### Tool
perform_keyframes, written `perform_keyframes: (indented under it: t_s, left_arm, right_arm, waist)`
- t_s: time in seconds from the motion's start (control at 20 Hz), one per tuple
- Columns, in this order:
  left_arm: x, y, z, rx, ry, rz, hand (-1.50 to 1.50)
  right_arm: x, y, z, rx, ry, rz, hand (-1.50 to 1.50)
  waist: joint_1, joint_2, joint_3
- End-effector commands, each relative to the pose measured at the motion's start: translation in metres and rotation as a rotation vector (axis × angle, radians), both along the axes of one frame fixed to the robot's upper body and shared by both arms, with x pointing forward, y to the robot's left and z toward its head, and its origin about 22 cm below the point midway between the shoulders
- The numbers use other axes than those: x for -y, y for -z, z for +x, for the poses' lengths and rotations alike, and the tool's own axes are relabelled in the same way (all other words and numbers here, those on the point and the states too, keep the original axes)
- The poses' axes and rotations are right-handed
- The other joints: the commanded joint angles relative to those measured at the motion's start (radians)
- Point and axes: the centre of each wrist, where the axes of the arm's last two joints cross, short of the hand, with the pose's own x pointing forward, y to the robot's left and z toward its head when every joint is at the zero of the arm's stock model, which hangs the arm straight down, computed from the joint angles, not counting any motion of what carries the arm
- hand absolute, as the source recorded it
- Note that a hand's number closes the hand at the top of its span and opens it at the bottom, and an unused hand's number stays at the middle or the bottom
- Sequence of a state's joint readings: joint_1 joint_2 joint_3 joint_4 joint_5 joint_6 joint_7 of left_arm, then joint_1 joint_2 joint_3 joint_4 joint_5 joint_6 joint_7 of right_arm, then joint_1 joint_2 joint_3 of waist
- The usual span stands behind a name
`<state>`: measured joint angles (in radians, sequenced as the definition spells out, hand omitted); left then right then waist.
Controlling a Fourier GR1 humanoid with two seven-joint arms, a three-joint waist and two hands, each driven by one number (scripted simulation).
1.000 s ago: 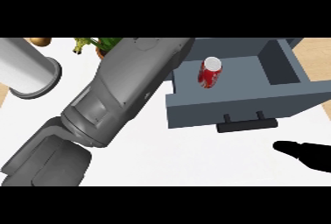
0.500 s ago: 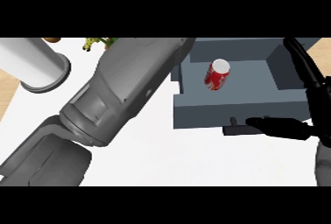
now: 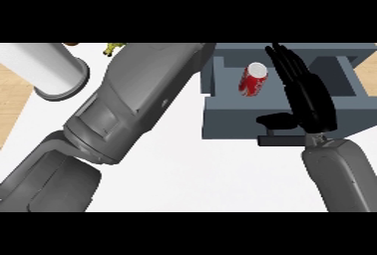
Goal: Pick up the can, place it into the drawer and close the drawer
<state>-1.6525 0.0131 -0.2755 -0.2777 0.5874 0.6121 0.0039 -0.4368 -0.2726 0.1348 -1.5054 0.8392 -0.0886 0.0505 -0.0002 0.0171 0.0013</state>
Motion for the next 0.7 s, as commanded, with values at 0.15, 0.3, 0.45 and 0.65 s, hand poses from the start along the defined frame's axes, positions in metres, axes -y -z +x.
perform_keyframes:
  t_s: [0.15,0.3,0.45,0.65]
  left_arm:
    - [-0.005,-0.005,0.0,-0.014,-0.019,-0.006,-1.5]
    - [-0.054,0.005,0.018,0.001,-0.031,-0.01,-1.5]
    - [-0.052,0.0,0.017,0.002,-0.035,0.019,-1.5]
    - [-0.066,-0.003,0.018,-0.022,-0.032,0.007,-1.5]
  right_arm:
    - [-0.017,0.055,0.03,0.002,0.039,-0.089,-1.5]
    - [-0.003,0.061,0.046,0.025,0.074,-0.106,-1.5]
    - [-0.031,0.054,0.07,0.065,0.1,-0.122,-1.5]
    - [-0.021,0.06,0.084,0.12,0.184,-0.112,-1.5]
  waist:
    - [0.028,-0.013,0.0]
    - [0.033,-0.01,-0.001]
    - [0.036,-0.004,0.0]
    - [0.066,-0.01,-0.001]
